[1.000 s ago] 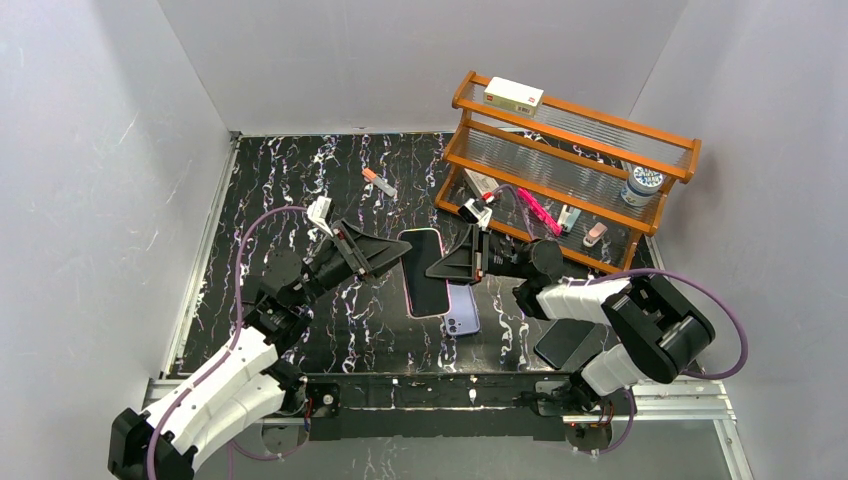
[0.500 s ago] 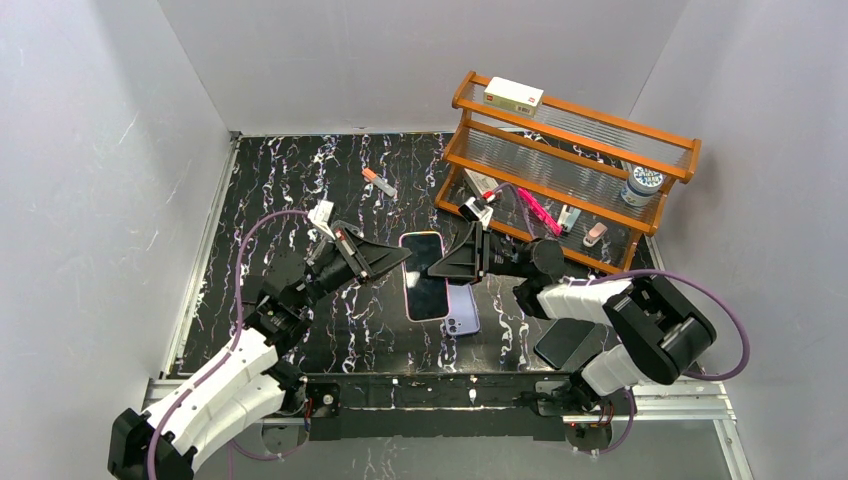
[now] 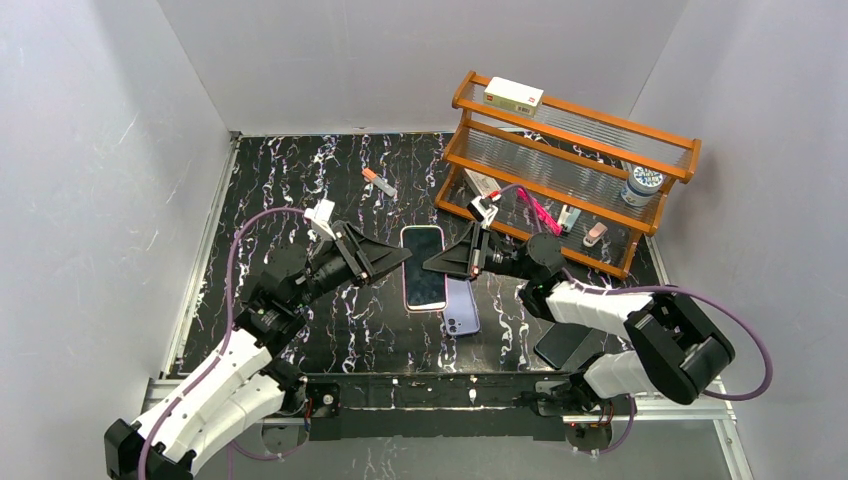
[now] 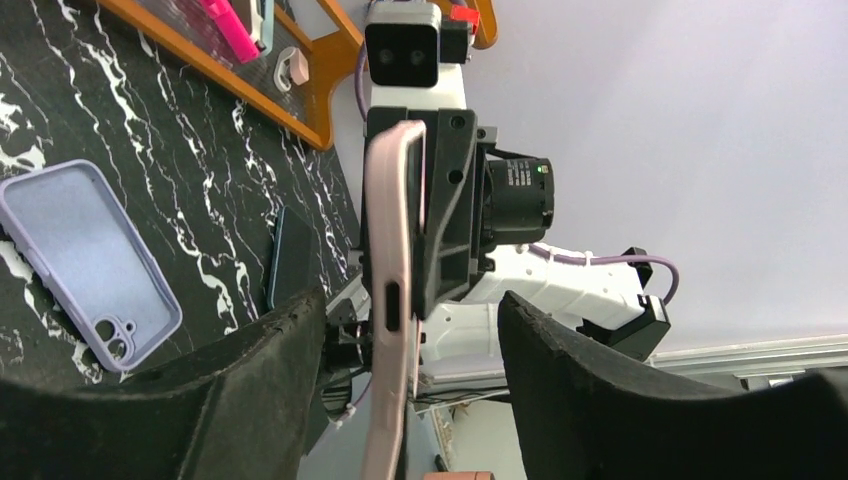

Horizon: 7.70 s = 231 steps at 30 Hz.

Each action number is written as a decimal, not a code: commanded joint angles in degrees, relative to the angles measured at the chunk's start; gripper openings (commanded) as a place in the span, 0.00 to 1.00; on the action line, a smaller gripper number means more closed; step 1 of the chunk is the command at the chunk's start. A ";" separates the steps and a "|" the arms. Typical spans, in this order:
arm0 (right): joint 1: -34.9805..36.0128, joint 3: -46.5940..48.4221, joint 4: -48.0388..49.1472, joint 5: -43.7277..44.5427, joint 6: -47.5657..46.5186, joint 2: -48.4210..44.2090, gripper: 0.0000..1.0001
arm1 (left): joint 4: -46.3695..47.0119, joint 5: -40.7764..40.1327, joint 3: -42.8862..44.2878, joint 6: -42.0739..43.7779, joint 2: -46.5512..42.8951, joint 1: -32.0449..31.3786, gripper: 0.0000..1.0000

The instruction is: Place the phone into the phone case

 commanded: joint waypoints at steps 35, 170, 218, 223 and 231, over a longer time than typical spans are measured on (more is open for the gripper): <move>-1.18 1.51 -9.33 14.66 -6.65 -2.72 0.13 | -3.05 6.52 -6.05 0.00 1.88 -0.12 0.26; 5.53 7.04 -34.83 19.07 -24.41 24.22 0.48 | -46.78 -42.92 13.32 47.09 -1.05 -0.21 0.98; 5.57 25.03 -51.93 18.09 -34.01 25.54 0.01 | -50.80 -46.73 15.90 45.94 7.78 -0.05 0.98; 5.43 21.69 -50.50 15.64 -32.16 17.75 0.19 | -49.76 -46.74 18.36 46.25 13.81 0.48 0.98; 5.36 14.25 -56.06 21.92 -34.49 1.81 0.64 | -46.64 -37.58 23.53 46.41 24.90 8.13 0.90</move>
